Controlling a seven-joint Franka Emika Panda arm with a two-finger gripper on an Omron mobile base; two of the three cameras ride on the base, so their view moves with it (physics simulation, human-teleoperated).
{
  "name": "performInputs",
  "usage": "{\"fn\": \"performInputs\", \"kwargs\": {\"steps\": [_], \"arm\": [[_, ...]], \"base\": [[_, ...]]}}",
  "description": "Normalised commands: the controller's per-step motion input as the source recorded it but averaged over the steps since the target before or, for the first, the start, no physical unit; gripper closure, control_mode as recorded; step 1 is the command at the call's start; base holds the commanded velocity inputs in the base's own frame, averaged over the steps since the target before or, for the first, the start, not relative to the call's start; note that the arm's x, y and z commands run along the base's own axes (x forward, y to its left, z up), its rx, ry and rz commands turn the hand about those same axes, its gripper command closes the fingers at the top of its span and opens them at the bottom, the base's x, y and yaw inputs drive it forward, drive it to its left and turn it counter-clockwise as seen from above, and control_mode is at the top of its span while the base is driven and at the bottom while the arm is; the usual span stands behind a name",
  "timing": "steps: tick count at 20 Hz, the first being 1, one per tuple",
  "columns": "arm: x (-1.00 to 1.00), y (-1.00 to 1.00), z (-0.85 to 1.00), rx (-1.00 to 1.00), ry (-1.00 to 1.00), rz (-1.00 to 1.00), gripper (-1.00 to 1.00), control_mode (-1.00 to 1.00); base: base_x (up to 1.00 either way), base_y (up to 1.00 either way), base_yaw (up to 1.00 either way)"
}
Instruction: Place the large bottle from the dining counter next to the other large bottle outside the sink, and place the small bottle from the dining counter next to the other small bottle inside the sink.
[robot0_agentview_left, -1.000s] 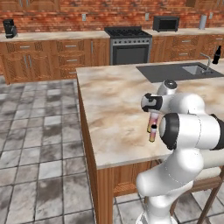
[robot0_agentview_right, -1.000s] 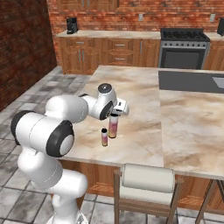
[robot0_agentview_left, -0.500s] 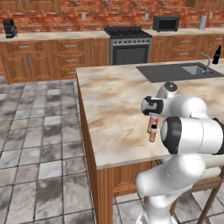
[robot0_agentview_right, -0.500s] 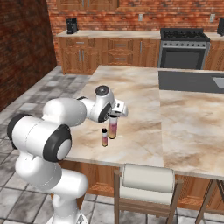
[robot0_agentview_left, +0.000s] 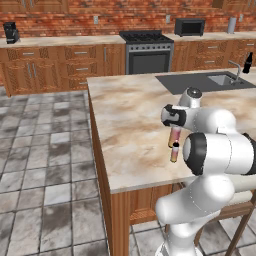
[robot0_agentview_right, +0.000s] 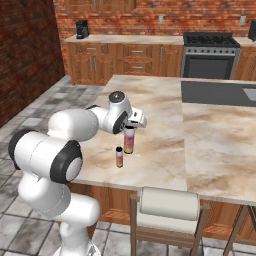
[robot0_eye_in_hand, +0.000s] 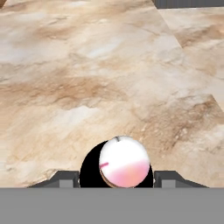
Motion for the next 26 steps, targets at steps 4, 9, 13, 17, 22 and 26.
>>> {"fn": "performInputs", "kwargs": {"steps": [4, 9, 13, 17, 22, 26], "arm": [[0.13, 0.0, 0.35, -0.02, -0.01, 0.0, 1.0, -1.0], [0.03, 0.0, 0.72, -0.01, 0.0, 0.0, 1.0, -1.0], [0.0, 0.0, 0.83, -0.01, 0.01, -0.01, 1.0, -1.0], [-0.05, 0.0, 0.91, -0.01, 0.02, 0.0, 1.0, -1.0], [-0.24, 0.0, 0.87, 0.0, 0.01, 0.0, 1.0, -1.0], [-0.5, 0.0, 0.22, 0.0, 0.0, 0.0, 1.0, -1.0]], "base": [[0.0, 0.0, 0.0], [0.0, 0.0, 0.0], [0.0, 0.0, 0.0], [0.0, 0.0, 0.0], [0.0, 0.0, 0.0], [0.0, 0.0, 0.0]]}}
